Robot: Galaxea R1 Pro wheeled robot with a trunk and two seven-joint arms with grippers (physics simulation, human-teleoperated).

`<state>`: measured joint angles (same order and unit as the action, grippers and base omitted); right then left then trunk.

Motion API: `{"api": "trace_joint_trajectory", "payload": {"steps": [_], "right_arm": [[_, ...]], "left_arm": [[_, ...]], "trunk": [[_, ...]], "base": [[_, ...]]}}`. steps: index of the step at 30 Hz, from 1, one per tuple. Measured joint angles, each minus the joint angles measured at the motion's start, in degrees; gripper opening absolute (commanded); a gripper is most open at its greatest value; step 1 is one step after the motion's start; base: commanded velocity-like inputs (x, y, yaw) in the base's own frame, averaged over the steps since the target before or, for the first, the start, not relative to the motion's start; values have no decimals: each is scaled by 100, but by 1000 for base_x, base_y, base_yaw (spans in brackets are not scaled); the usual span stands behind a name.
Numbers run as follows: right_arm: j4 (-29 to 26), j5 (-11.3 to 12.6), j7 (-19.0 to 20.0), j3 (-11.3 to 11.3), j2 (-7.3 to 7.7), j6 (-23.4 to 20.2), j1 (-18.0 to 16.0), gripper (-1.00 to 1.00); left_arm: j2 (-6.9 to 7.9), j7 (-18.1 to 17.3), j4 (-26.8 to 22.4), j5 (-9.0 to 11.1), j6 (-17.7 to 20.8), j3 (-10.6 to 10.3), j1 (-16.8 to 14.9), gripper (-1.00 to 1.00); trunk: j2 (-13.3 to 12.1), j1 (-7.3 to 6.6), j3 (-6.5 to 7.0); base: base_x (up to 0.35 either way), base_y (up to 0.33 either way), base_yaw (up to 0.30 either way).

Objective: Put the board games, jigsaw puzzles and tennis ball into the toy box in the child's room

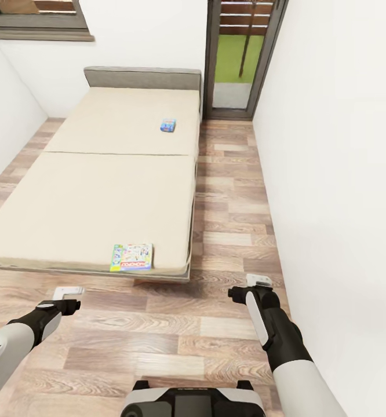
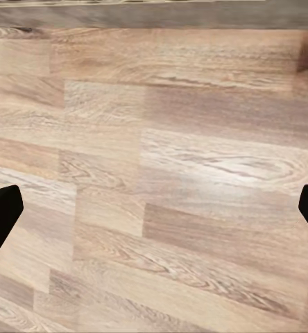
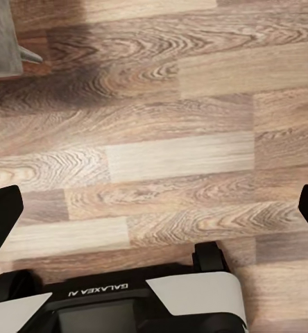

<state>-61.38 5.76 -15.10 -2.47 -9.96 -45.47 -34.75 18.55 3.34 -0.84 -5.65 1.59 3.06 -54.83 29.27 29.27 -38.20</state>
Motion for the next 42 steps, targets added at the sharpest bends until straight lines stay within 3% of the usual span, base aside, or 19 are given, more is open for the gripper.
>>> {"api": "trace_joint_trajectory", "payload": {"steps": [42], "right_arm": [[246, -2, 0, 0, 0, 8, -3, 100]], "left_arm": [[-7, -4, 2, 0, 71, 3, 0, 100]], "trunk": [[0, 0, 391]], "base": [[0, 0, 0]]}}
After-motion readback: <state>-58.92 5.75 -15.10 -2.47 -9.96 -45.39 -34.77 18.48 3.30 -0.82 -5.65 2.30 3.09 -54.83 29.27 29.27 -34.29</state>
